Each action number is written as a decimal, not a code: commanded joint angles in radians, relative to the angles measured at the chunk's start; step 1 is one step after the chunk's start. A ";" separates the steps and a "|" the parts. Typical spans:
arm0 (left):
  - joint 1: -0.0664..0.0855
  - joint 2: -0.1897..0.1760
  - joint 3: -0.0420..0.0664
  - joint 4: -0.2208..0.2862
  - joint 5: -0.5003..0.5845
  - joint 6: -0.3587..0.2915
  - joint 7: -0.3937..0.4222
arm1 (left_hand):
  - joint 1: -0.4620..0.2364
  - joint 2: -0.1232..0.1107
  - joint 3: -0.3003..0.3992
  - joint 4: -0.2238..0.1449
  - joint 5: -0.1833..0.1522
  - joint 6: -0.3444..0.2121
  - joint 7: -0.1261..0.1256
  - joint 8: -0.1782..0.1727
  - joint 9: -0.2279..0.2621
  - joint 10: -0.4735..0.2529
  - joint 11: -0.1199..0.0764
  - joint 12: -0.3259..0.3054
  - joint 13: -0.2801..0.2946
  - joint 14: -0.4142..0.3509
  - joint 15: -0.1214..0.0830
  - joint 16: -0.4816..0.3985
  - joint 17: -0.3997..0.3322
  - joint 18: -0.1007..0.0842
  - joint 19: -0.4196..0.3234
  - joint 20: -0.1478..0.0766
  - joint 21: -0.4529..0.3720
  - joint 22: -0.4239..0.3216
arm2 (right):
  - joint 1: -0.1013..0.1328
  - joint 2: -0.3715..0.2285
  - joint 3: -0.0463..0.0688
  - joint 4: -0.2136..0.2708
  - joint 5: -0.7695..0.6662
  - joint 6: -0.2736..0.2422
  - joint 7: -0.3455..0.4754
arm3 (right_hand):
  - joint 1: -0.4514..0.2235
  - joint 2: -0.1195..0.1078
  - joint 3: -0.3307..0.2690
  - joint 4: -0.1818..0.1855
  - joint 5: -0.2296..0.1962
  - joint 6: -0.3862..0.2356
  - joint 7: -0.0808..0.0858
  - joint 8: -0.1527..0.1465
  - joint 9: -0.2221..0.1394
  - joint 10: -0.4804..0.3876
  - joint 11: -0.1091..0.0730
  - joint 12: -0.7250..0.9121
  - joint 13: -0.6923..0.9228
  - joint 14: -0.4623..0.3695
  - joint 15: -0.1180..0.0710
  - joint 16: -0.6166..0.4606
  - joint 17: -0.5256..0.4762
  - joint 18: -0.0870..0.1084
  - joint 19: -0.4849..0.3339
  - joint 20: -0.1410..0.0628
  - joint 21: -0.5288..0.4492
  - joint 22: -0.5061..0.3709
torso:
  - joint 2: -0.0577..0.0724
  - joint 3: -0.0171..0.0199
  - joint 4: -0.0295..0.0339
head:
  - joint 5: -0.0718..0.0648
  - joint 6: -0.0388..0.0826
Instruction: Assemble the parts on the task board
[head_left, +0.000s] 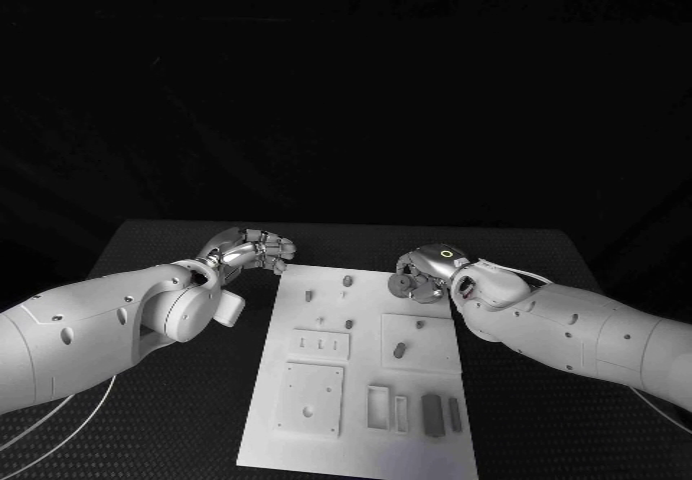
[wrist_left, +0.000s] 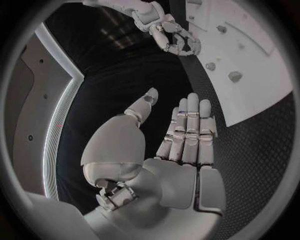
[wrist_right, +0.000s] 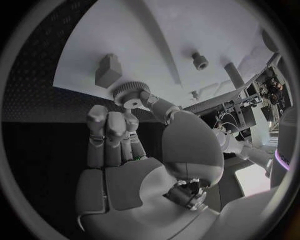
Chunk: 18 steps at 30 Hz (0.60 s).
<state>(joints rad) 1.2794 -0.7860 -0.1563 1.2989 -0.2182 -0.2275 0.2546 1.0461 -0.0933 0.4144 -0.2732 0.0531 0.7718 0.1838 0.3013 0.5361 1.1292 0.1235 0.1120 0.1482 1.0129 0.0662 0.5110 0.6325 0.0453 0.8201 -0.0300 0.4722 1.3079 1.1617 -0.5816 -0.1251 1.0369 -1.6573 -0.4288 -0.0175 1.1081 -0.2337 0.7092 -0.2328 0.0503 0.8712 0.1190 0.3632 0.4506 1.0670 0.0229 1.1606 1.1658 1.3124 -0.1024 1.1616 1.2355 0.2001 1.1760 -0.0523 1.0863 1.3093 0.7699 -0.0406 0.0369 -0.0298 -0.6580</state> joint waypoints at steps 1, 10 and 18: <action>0.000 0.000 0.001 0.005 -0.039 -0.006 0.036 | -0.007 0.005 0.003 0.001 -0.001 0.000 0.004 -0.005 0.002 0.007 0.000 -0.006 0.002 0.004 -0.001 -0.001 0.002 0.019 -0.001 -0.004 0.007 0.013 | -0.019 0.001 -0.013 -0.003 -0.068 0.043 -0.020 | -0.001 -0.003 0.006 0.012 -0.002 0.147 -0.021 0.013 0.040 -0.014 -0.033 -0.002 0.000 0.001 -0.010 0.003 0.001 0.062 0.009 -0.002 0.003 0.016 | -0.001 -0.0006 0.0020 | -0.001 -0.004; 0.000 0.000 0.001 0.003 -0.039 -0.004 0.034 | -0.007 0.007 0.004 0.001 -0.001 0.001 0.005 -0.006 0.002 0.008 0.000 -0.006 0.002 0.004 -0.001 -0.001 0.002 0.019 -0.002 -0.004 0.007 0.013 | -0.019 0.002 -0.013 0.005 -0.060 0.034 -0.017 | -0.015 -0.023 0.034 0.058 -0.001 0.153 -0.027 0.020 0.060 -0.004 -0.039 -0.003 0.002 0.011 -0.016 0.012 0.009 0.062 0.014 -0.004 0.005 0.013 | -0.001 0.0004 0.0021 | 0.000 -0.001; 0.000 0.000 0.001 0.001 -0.039 -0.004 0.032 | -0.008 0.007 0.003 0.001 -0.001 0.000 0.006 -0.006 0.002 0.008 0.001 -0.006 0.002 0.004 -0.001 -0.002 0.002 0.019 -0.002 -0.003 0.007 0.013 | -0.018 -0.007 -0.013 0.030 -0.058 0.022 -0.020 | -0.021 -0.022 0.054 0.078 0.007 0.160 -0.030 0.020 0.068 0.004 -0.042 -0.006 0.002 0.022 -0.017 0.024 0.019 0.062 0.019 -0.005 0.008 0.013 | -0.001 0.0008 0.0022 | 0.002 0.001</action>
<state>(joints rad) 1.2794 -0.7867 -0.1560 1.2988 -0.2501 -0.2293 0.2716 1.0422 -0.0895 0.4144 -0.2732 0.0531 0.7718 0.1838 0.3013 0.5369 1.1292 0.1235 0.1120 0.1490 1.0129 0.0662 0.5110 0.6333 0.0448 0.8201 -0.0300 0.4722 1.3077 1.1555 -0.5865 -0.1301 1.0636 -1.6925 -0.4502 -0.0292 1.0854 -0.2564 0.7610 -0.1564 0.0521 0.8796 0.1106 0.3717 0.4499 1.0859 0.0035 1.1607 1.1666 1.3266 -0.1217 1.1811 1.2539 0.1999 1.1912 -0.0574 1.0908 1.3093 0.7690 -0.0402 0.0394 -0.0290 -0.6576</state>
